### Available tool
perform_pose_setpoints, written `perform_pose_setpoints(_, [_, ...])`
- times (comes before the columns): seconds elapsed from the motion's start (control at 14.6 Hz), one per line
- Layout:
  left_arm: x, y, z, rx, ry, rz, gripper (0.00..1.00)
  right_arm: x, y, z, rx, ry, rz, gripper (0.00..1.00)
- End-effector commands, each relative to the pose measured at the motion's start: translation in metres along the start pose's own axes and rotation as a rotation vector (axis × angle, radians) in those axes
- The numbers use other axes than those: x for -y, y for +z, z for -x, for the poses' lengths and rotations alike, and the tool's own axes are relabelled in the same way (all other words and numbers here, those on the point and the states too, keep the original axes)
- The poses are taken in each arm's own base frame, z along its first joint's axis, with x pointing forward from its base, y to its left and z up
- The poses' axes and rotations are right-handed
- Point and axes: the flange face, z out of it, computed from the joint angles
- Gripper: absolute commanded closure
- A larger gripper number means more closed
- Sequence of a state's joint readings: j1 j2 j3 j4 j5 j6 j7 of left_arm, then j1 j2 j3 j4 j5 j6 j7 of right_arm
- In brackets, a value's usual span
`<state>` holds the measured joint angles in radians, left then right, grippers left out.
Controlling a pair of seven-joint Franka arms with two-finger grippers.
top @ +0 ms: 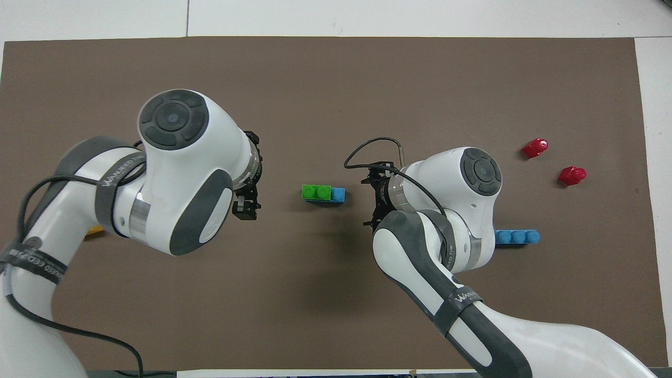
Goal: Remove green block with left arm and hold with right
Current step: 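Bring the left gripper and the right gripper to opposite brick ends, then grasp the green end with the left gripper while the right gripper grasps blue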
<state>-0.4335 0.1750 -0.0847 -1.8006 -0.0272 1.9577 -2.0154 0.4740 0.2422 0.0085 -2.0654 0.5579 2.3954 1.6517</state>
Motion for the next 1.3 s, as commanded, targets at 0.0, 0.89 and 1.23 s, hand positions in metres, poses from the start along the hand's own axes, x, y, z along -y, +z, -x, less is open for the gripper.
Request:
perform_pose_setpoints(0.0, [-0.008,0.004,0.018,0.020,-0.105,0.026,0.00,0.005,0.014,0.001,0.024,0.039,-0.032,0.02])
perform_pose_setpoints(0.89, [0.014,0.068,0.082,-0.006,-0.103,-0.001,0.00,0.014,0.038,0.028,0.056,0.047,-0.089,0.02])
perform_pose_setpoints(1.23, [0.009,0.080,0.083,0.009,-0.115,0.019,0.00,0.015,0.049,0.036,0.054,0.048,-0.108,0.02])
